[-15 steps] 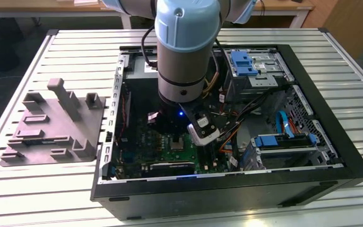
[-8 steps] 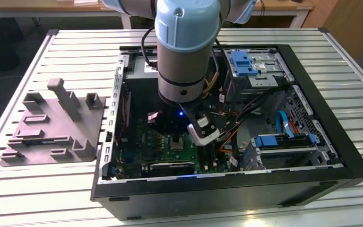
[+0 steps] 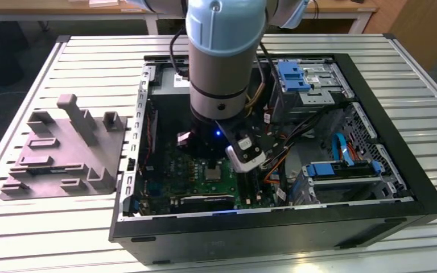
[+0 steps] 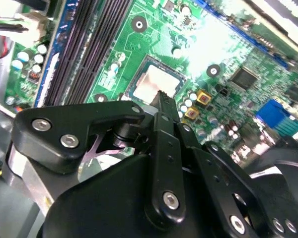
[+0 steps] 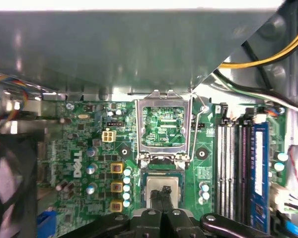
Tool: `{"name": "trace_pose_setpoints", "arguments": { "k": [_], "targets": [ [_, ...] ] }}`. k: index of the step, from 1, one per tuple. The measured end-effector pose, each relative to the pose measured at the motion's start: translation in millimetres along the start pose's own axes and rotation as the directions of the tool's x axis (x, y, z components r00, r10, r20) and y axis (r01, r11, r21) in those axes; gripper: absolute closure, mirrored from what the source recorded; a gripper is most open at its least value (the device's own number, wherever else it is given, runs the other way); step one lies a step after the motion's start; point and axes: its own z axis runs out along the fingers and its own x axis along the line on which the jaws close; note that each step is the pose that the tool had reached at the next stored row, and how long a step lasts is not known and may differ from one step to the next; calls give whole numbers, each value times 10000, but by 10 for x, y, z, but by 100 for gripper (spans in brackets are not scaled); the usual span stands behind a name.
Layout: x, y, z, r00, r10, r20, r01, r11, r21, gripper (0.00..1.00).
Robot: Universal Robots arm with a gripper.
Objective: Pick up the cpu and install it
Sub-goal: 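Close the cpu cover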
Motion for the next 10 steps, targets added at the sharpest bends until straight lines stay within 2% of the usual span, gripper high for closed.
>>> {"name": "trace_pose_setpoints", "arguments": {
  "k": [4,5,8,10],
  "targets": [
    [7,11,-176,10000,0,1,0,10000,-1,89],
    [8,14,-199,10000,0,3,0,10000,0,89],
    [7,16,-198,10000,-8,50,8,10000,3,89],
    [7,17,-195,9997,-230,53,230,9997,14,89]
  ]
}}
